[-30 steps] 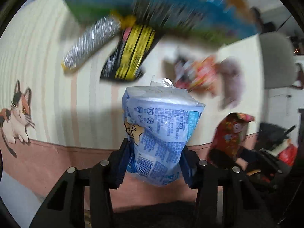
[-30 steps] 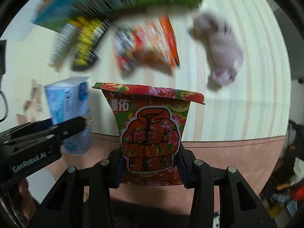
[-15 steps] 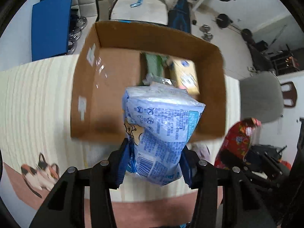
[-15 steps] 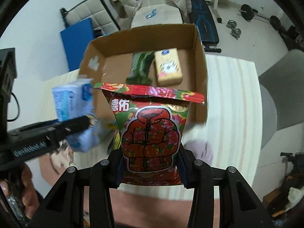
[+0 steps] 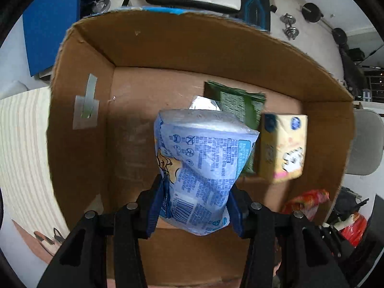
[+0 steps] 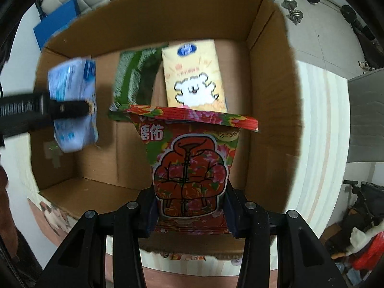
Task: Organize soft objects
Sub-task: 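Lower both bags into the box and release them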
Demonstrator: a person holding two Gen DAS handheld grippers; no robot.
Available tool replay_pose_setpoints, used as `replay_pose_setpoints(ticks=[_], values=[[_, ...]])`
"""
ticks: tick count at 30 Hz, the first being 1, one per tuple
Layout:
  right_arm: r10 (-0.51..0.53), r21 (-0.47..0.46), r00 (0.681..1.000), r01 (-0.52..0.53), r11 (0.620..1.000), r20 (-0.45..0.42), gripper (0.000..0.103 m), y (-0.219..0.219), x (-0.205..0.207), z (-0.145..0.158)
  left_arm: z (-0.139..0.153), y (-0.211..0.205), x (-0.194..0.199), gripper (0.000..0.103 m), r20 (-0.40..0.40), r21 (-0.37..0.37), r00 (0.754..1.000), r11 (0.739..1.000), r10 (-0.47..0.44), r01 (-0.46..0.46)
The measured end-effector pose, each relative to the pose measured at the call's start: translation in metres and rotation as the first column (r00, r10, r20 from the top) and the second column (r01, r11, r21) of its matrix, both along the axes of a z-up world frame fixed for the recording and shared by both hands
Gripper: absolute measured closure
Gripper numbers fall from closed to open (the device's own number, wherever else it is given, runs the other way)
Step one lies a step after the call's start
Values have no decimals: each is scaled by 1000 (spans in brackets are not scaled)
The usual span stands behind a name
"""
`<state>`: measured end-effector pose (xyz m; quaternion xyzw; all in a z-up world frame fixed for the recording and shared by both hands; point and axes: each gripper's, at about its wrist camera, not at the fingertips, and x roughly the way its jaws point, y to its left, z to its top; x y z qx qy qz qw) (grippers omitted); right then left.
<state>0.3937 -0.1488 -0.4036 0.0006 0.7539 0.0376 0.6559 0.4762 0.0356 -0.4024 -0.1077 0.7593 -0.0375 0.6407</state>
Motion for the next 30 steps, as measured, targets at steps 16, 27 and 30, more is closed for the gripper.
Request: replay_pose_setpoints(ticks=[16,27,30], values=[[28,-24,996,-30,999,-87,39,9,6,-29,8,-4,27,39,-23,58,999,997,-48,49],[-25,-23,999,26,999,34,0,5,8,19,60,6,-16,3,123,74,990,995,-68,59],[-25,-35,996,28,999,89,0,4,0,33,73,6,-34,3,171,97,982,993,-76,60]])
